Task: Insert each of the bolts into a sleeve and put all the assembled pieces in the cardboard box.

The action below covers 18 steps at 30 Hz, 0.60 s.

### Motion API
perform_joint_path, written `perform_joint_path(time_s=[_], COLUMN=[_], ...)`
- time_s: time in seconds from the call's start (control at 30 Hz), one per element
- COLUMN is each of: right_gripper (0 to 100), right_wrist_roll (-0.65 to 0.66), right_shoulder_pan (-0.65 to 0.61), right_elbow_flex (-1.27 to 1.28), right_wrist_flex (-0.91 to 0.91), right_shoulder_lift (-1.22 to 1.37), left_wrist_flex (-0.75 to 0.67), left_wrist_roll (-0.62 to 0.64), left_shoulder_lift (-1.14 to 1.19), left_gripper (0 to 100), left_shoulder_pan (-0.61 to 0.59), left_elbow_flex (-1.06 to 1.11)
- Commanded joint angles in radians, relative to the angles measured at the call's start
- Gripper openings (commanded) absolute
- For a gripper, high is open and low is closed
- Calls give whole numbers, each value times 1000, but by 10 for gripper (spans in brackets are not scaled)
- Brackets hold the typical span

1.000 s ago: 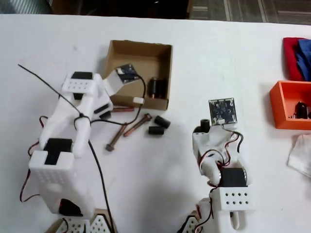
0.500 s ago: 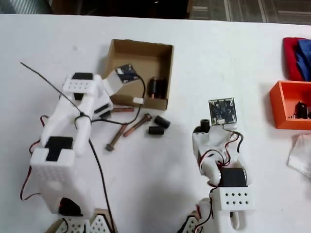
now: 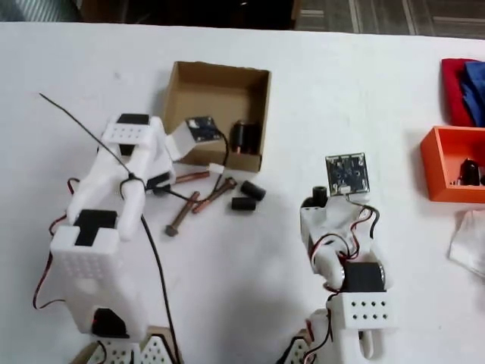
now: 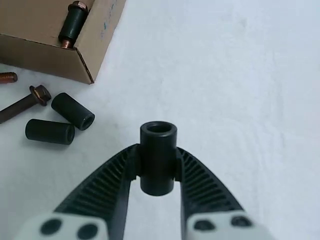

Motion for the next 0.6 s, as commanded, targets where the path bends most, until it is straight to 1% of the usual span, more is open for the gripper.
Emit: perform_joint_path(time_s=[0.0, 0.27, 0.33, 0.4, 0.5, 0.57], right_gripper=[23, 23, 23, 23, 23, 23], right_wrist_roll=[-11, -11, -11, -11, -11, -11], right_shoulder_pan=[5, 4, 4, 4, 4, 4], right_elbow_flex=[-6, -6, -6, -6, -6, -6], right_wrist_flex=[-25, -25, -25, -25, -25, -25], right_shoulder_lift=[-28, -28, -28, -28, -28, -28], left_wrist_flex=[83, 259, 311, 342, 316, 241], left_wrist_roll=[-11, -17, -20, -60, -106, -109], left_shoulder_lift=[-68, -313, -371, -419, -474, -497], left_gripper=[53, 52, 53, 53, 54, 61], left_shoulder_pan=[-8, -12, -12, -14, -26, -48], left_elbow_flex=[-12, -8, 19, 79, 206, 285])
